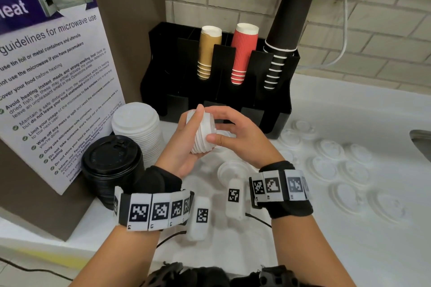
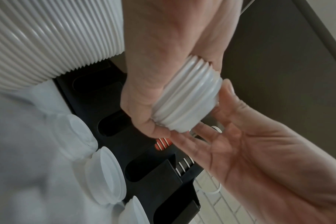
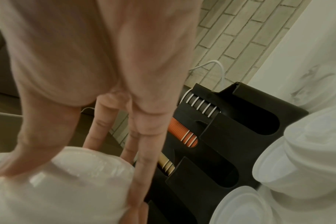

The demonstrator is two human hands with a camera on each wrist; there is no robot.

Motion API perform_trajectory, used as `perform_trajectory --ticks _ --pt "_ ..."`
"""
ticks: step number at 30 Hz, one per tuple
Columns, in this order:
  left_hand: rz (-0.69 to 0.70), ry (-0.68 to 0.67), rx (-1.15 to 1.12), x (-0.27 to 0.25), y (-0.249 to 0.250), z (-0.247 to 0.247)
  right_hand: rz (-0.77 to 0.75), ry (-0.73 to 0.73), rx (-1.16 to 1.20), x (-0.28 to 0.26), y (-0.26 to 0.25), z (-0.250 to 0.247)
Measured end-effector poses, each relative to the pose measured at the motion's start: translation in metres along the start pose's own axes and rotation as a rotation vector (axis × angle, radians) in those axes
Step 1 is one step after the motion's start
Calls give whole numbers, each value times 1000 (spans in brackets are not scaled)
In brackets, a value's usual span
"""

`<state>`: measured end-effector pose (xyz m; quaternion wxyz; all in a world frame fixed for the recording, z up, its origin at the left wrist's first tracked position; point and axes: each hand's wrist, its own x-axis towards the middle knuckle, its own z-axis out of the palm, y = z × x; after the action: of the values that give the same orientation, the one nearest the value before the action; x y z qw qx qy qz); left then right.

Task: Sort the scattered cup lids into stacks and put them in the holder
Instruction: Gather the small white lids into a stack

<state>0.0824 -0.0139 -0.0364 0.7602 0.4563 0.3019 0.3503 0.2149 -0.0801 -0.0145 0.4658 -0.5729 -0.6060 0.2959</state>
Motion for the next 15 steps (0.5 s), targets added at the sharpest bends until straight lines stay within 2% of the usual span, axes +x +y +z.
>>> perform_trajectory --ticks 8,11,13,15 --pt "24 50 -65 3 3 1 -56 -7 6 10 -2 5" --pt "105 153 -118 6 15 -2 91 44 23 24 4 1" --pt "171 220 -151 8 24 -4 199 14 -236 36 14 -2" --pt "226 246 -167 8 31 -5 245 -195 -545 50 21 5"
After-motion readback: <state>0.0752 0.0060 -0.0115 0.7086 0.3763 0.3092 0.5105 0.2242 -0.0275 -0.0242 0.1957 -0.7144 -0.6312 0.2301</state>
